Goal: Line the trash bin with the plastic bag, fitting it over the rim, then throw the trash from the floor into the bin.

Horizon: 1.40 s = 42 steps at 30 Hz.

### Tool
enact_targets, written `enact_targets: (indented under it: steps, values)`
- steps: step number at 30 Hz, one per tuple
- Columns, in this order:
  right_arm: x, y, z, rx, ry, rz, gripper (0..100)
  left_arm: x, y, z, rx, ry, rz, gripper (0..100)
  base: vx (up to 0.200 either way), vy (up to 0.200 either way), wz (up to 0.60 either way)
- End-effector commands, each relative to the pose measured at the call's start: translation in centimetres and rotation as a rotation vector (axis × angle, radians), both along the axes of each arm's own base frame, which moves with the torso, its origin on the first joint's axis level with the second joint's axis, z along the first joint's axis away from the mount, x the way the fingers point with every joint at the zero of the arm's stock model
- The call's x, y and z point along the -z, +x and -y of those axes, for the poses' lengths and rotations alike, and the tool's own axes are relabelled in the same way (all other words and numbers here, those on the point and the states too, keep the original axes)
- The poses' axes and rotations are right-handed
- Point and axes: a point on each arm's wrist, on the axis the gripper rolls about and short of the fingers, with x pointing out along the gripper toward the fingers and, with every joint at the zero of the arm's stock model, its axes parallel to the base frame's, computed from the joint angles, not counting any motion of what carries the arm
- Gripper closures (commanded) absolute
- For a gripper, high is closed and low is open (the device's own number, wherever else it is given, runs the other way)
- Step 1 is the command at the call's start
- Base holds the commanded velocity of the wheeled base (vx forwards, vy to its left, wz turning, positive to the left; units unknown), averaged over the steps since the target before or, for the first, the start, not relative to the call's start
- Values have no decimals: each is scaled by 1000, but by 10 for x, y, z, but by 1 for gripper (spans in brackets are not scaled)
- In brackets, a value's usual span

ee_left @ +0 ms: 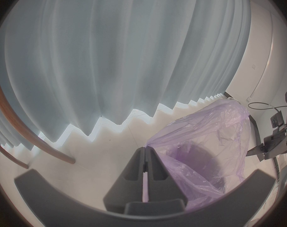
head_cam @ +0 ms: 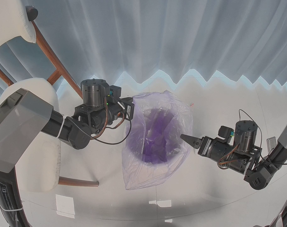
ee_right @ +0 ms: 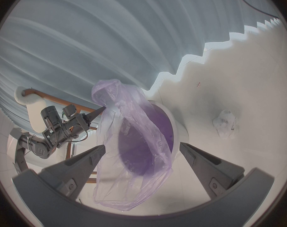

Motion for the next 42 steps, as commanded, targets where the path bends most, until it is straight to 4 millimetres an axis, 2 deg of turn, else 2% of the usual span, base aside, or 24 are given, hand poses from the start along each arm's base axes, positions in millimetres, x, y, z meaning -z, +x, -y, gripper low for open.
enact_targets:
  steps: [1,4,5,12,13,18,23,28,31,35,42]
  values:
    - [15,9,-6,-12,-32,-18,0,-2,-2,-2,-1,-1,1,100,0,0,0]
    - [21,18,-8,28,-50,-3,0,-1,-2,-4,5,0,-4,100,0,0,0]
    - [22,24,-8,45,-50,8,100,0,-3,-5,5,0,-5,100,0,0,0]
    - [14,38,9,107,-26,69,100,-9,-3,-12,-5,-17,10,100,0,0,0]
    - [10,45,18,138,-20,88,100,-13,-4,-13,-3,-26,11,100,0,0,0]
    - [1,62,37,172,6,131,100,-23,-8,-13,44,-48,-24,100,0,0,0]
    - [2,68,42,183,12,147,100,-34,-4,-11,74,-91,-23,100,0,0,0]
    - [1,61,44,185,29,188,100,-42,-16,-15,126,-200,-107,100,0,0,0]
    - [4,57,43,181,34,194,100,-53,-24,-26,125,-204,-103,100,0,0,0]
    - [4,56,42,178,34,193,100,-64,-32,-25,132,-200,-102,100,0,0,0]
    - [4,53,42,178,33,188,100,-59,-35,-24,129,-192,-127,100,0,0,0]
